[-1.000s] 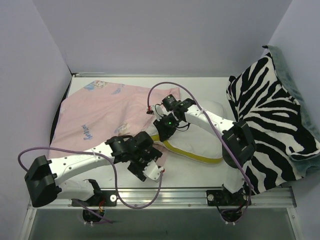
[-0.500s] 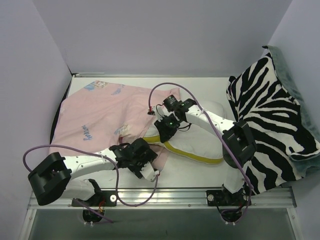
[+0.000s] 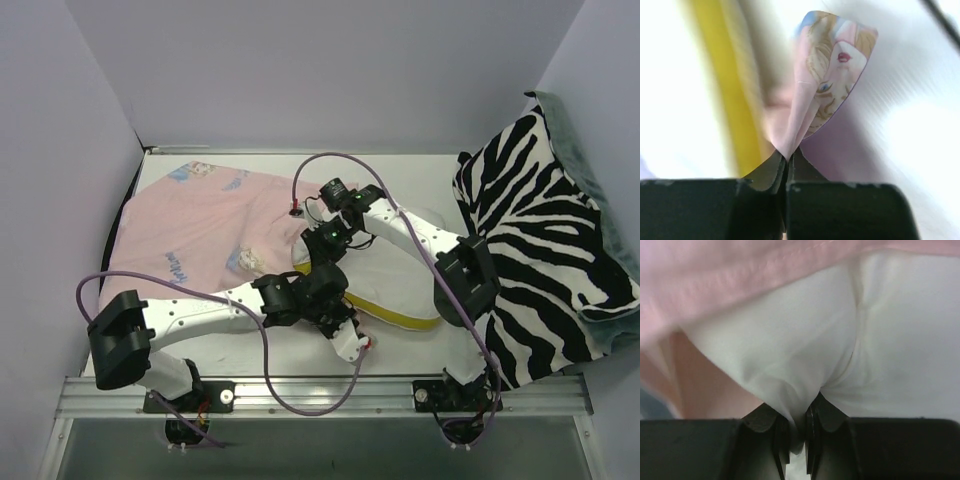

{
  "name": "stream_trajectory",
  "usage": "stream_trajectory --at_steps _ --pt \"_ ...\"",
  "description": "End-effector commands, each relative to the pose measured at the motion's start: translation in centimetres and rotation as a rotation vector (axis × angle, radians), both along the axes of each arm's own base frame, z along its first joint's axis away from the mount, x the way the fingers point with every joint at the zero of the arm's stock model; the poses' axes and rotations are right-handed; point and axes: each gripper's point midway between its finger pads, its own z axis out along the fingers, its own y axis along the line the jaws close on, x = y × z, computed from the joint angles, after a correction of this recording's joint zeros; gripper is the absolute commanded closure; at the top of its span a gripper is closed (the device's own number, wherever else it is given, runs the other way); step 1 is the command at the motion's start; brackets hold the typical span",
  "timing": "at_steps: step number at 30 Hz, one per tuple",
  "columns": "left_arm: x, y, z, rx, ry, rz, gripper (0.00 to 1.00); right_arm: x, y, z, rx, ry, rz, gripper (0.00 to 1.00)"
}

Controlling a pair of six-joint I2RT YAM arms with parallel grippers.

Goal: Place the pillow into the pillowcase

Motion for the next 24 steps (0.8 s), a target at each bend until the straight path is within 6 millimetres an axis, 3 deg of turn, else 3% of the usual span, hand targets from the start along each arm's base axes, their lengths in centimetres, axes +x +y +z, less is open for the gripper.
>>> stream_trajectory --at_steps 1,3,4,7,8,9,11,12,13,15,16,17,19,21,22,24 --pt "-7.5 -5.0 6.6 -0.169 0.217 -0.144 1.0 1.4 2.6 1.5 0.095 0.083 -0.054 1.0" --pt "-9.0 -6.4 8.0 -0.203 0.255 -0.167 1.0 2.2 3.3 1.6 0.115 0.099 -0.074 1.0" --pt "-9.6 -7.0 8.4 -0.218 0.27 -0.176 1.0 2.4 3.5 0.7 0.107 0.135 -0.098 1.0" --pt "-9.7 -7.5 7.7 -0.199 0.31 -0.15 0.99 2.2 3.9 -1.4 0.1 0.203 -0.133 1.0" --pt "-9.5 -7.3 7.3 -0.192 0.309 -0.138 0.9 2.4 4.1 -1.8 0.107 0.207 -0.141 1.0" --pt "-9.3 -6.5 6.9 -0.18 0.306 -0.107 0.65 2.0 3.8 -2.6 0.096 0.234 -0.151 1.0" --pt "-9.3 -5.4 7.5 -0.187 0.306 -0.077 0.43 1.8 3.5 -2.9 0.094 0.26 -0.18 1.0" --pt "-9.4 -4.4 9.1 -0.219 0.32 -0.038 0.3 1.5 3.3 -2.7 0.092 0.265 -0.185 0.96" --pt "-9.3 -3.6 9.7 -0.225 0.33 -0.004 0.26 1.2 2.8 -2.1 0.096 0.261 -0.193 0.83" --pt "-9.0 -1.2 12.3 -0.256 0.391 0.102 0.22 1.0 1.9 -1.1 0.096 0.249 -0.223 0.66" --pt "-8.6 -0.5 13.2 -0.269 0.416 0.151 0.21 0.6 1.2 0.2 0.108 0.228 -0.232 0.51" --pt "-8.3 0.4 15.3 -0.314 0.469 0.229 0.21 0.8 0.4 0.8 0.111 0.217 -0.256 0.45" --pt "-5.5 2.6 16.2 -0.338 0.517 0.403 0.21 0.7 -1.1 3.1 0.131 0.171 -0.28 0.39" --pt "-3.4 4.7 17.1 -0.374 0.561 0.571 0.21 0.5 -3.3 3.9 0.115 0.193 -0.335 0.39" --pt "-0.9 6.2 17.1 -0.402 0.558 0.691 0.21 0.4 -4.2 5.1 0.132 0.176 -0.356 0.39" --pt "1.5 7.9 16.4 -0.419 0.584 0.868 0.21 0.0 -6.1 4.7 0.098 0.178 -0.399 0.37"
